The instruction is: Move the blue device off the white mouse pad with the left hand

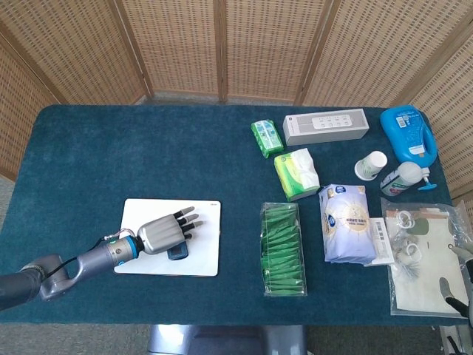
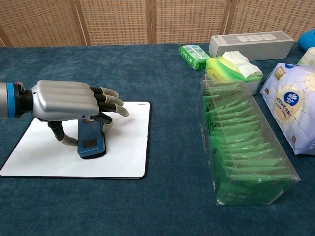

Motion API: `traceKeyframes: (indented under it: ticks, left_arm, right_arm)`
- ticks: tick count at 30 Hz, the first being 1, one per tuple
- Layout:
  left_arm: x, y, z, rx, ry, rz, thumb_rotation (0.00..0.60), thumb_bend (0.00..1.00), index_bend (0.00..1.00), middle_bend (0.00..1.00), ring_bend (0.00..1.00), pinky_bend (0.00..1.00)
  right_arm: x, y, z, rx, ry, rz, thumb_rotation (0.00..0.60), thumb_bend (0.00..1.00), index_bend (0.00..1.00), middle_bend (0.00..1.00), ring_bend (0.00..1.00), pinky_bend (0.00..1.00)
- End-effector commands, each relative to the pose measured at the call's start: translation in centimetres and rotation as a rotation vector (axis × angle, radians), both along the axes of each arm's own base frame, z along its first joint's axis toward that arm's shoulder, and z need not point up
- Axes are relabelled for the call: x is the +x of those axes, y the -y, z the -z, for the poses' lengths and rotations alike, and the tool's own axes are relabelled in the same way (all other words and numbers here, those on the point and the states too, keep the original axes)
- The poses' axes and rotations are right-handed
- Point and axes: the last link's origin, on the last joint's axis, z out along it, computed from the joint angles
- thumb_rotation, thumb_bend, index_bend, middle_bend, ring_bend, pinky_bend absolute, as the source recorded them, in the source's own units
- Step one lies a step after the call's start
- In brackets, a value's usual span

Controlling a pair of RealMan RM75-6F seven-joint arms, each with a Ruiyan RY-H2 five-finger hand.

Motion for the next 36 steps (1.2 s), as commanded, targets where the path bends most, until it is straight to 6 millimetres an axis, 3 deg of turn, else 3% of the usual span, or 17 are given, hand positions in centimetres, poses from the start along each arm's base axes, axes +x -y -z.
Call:
traceKeyframes:
  ticks: [1,20,36]
  left_arm:
    - [0.1,0.1,0.0,-0.002,0.004,0.003,0.600,0.34,0.67,0.11,0.00,0.00]
    - [-0.8,-2.2,-0.8,0.072,-0.017,-0.045,0.600,0.34,0.67,0.11,0.00,0.00]
    - [0.2,-0.4,0.1,0.009,-0.004,0.006,0.600,0.34,0.67,0.11,0.00,0.00]
  right_arm:
    - [0.0,0.0,0.0,0.000,-0.001,-0.001,0.600,0.31,0.26,0.23,0.12,0.25]
    - [-0.1,-0.1,0.0,0.000,0.007,0.009,0.600,0.31,0.26,0.23,0.13,0.25]
    - [-0.4,-0.4,-0.2,-0.012,0.012,0.014,0.600,0.31,0.26,0.23,0.13,0.25]
